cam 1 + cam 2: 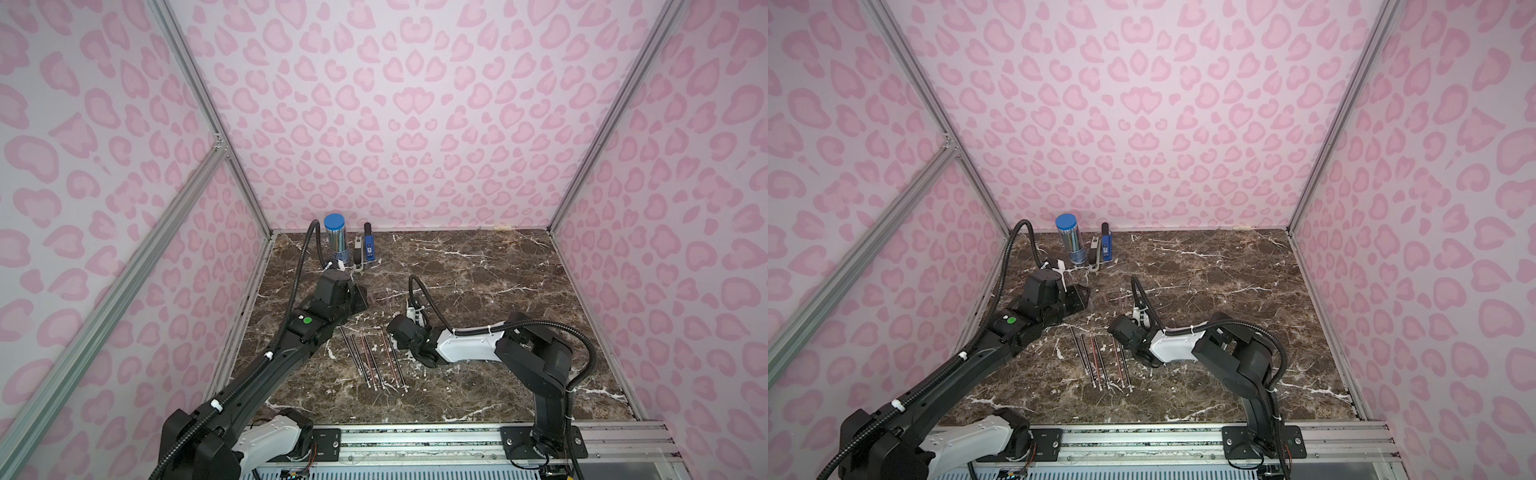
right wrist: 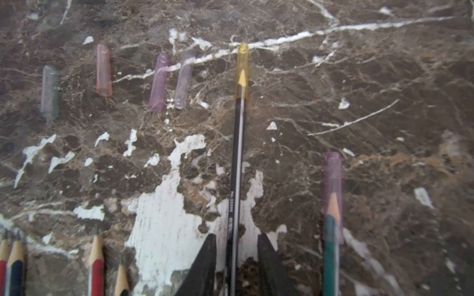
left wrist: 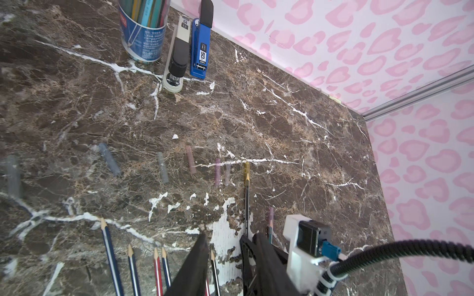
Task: Remove the protective cover of the pencils
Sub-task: Pick up the pencil from the center of the board.
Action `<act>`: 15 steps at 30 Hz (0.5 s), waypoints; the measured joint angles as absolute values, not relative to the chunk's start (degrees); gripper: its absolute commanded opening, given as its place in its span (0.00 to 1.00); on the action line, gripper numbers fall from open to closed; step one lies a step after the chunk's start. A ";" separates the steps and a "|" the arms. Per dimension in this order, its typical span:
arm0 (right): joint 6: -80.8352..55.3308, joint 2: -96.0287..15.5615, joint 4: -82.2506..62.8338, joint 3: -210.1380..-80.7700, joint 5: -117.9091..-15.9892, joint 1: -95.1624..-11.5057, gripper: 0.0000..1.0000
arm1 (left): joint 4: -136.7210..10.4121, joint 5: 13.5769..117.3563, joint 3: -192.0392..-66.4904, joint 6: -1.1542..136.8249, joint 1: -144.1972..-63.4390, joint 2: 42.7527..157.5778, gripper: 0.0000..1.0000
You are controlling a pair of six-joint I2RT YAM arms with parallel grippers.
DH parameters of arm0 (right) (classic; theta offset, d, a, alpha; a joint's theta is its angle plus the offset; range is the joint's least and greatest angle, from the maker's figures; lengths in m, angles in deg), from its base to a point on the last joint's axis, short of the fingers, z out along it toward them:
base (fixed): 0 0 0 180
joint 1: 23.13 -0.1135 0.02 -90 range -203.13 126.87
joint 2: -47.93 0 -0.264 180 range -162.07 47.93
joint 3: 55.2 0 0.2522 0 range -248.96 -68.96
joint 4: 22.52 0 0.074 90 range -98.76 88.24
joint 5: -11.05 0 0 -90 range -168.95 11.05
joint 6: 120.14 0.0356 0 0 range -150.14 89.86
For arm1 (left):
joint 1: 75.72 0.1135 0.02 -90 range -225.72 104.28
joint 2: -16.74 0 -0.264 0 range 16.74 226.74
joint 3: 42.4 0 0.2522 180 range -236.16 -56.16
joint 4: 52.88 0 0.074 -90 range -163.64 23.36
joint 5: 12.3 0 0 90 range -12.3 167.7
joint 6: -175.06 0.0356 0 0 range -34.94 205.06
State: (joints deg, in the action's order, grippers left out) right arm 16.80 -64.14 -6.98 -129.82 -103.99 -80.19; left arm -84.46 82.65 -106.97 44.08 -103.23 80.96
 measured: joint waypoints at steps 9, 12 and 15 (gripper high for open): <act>16.15 -66.17 -5.88 -132.23 -104.64 -79.64 0.17 | -85.05 83.63 -106.51 43.89 -103.25 79.48 0.40; 16.17 -67.42 -5.82 -133.82 -105.12 -79.73 0.14 | -85.07 83.72 -106.51 43.89 -103.25 79.39 0.41; 16.17 -68.42 -5.47 -135.20 -105.65 -79.91 0.14 | -85.23 83.72 -106.51 43.89 -103.20 79.39 0.41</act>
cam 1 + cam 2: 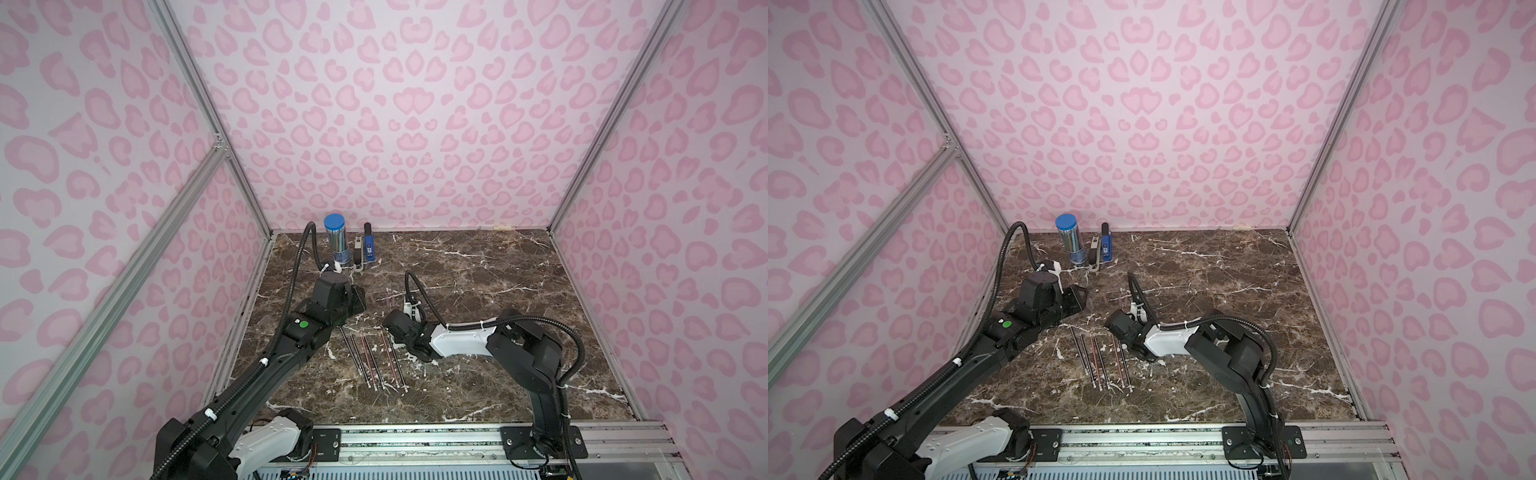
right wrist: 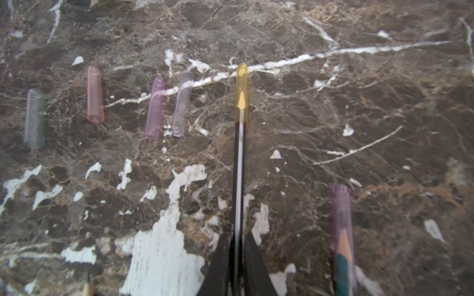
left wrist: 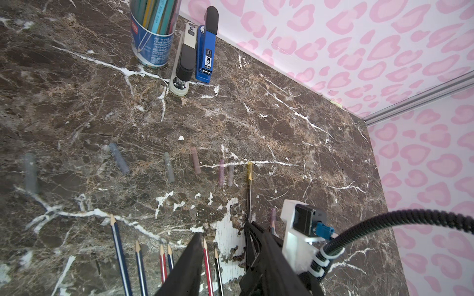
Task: Remove the protective cover of the pencils
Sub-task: Pick up the pencil from the center of the board.
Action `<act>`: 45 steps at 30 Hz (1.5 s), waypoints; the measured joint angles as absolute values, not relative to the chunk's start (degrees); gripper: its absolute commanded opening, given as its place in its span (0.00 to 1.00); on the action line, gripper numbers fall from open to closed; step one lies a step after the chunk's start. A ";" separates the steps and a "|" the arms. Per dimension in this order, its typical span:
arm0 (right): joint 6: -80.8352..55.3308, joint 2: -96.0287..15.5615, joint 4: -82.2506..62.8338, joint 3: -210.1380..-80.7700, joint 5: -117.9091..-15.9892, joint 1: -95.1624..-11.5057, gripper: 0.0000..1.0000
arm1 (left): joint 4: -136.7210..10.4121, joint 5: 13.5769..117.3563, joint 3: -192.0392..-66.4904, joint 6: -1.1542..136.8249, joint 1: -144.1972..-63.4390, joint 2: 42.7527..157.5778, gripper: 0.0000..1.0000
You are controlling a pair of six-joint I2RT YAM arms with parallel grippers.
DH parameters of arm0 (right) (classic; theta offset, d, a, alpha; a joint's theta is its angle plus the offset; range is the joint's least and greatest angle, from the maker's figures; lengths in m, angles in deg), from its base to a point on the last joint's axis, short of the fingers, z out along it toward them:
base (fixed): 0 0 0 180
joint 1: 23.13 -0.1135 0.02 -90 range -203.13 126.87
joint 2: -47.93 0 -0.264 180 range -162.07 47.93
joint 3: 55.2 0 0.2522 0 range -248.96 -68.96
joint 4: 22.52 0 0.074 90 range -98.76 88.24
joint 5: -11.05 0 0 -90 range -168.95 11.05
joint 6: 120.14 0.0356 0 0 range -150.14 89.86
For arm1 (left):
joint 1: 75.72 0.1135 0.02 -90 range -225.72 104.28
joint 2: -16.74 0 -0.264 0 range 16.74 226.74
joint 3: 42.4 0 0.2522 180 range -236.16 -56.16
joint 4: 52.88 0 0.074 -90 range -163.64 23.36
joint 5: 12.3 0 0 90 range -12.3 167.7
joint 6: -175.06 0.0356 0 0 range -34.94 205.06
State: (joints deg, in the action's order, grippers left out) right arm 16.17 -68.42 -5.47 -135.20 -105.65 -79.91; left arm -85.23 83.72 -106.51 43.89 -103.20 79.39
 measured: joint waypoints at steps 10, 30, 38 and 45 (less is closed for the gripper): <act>16.19 -69.47 -4.33 -136.34 -107.46 -80.19 0.16 | -85.34 83.63 -106.51 43.49 -103.20 79.67 0.41; 15.88 -62.94 -2.43 -131.57 -103.37 -80.67 0.04 | -85.36 83.02 -106.16 43.45 -103.20 77.95 0.42; 15.05 -52.08 -6.50 -123.20 -103.77 -83.56 0.04 | -85.27 81.20 -105.90 43.45 -103.20 77.03 0.43; 13.02 -43.00 -13.80 -114.74 -103.53 -85.13 0.04 | -84.46 78.56 -105.76 43.01 -103.20 76.96 0.44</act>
State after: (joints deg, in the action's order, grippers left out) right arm 13.02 -43.00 -13.80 -114.74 -103.53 -85.13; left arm -84.46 78.56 -105.76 43.01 -103.20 76.96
